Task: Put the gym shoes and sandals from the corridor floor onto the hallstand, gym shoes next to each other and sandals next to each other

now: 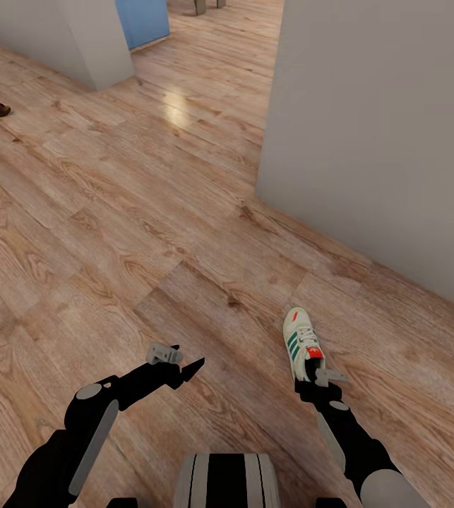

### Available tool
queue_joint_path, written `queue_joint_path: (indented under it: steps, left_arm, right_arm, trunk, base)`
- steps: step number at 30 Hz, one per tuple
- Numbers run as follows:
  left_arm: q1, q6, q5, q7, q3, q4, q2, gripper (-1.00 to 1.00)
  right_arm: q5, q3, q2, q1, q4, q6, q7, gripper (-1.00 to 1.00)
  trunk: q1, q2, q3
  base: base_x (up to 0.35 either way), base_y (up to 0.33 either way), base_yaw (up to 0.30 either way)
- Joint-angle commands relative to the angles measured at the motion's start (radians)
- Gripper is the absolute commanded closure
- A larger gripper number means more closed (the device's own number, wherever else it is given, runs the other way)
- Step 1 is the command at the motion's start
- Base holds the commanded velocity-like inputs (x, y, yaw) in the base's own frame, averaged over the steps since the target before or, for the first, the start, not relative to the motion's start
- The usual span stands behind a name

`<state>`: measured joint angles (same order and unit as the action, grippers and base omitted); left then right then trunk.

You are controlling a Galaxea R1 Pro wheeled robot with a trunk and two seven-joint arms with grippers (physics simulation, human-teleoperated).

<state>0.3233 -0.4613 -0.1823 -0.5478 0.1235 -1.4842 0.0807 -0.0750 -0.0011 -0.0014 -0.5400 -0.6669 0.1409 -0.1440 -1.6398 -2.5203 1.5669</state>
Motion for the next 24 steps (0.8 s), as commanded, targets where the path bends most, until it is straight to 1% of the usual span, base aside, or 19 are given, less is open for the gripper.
queue_joint_path:
  steps: [1, 2, 24]
  left_arm:
    - [0.000, -0.009, -0.009, 0.001, 0.001, -0.001, 0.001, -1.00]
    - [0.000, -0.009, -0.009, 0.002, 0.001, -0.001, 0.001, -1.00]
    - [0.000, -0.008, -0.008, 0.005, -0.004, 0.000, 0.002, -1.00]
  right_arm:
    - [-0.008, 0.001, 0.000, 0.000, -0.002, 0.004, -0.004, -1.00]
    - [-0.008, 0.001, -0.001, 0.000, -0.002, 0.004, -0.004, 1.00]
    - [-0.008, 0.000, -0.003, 0.000, -0.003, 0.006, -0.002, 1.00]
  trunk:
    - [0.000, 0.000, 0.001]
    - [0.000, 0.000, 0.001]
    - [0.000, 0.000, 0.001]
  base:
    - [0.000, 0.000, 0.000]
    - [0.000, 0.000, 0.000]
    - [0.000, 0.000, 0.000]
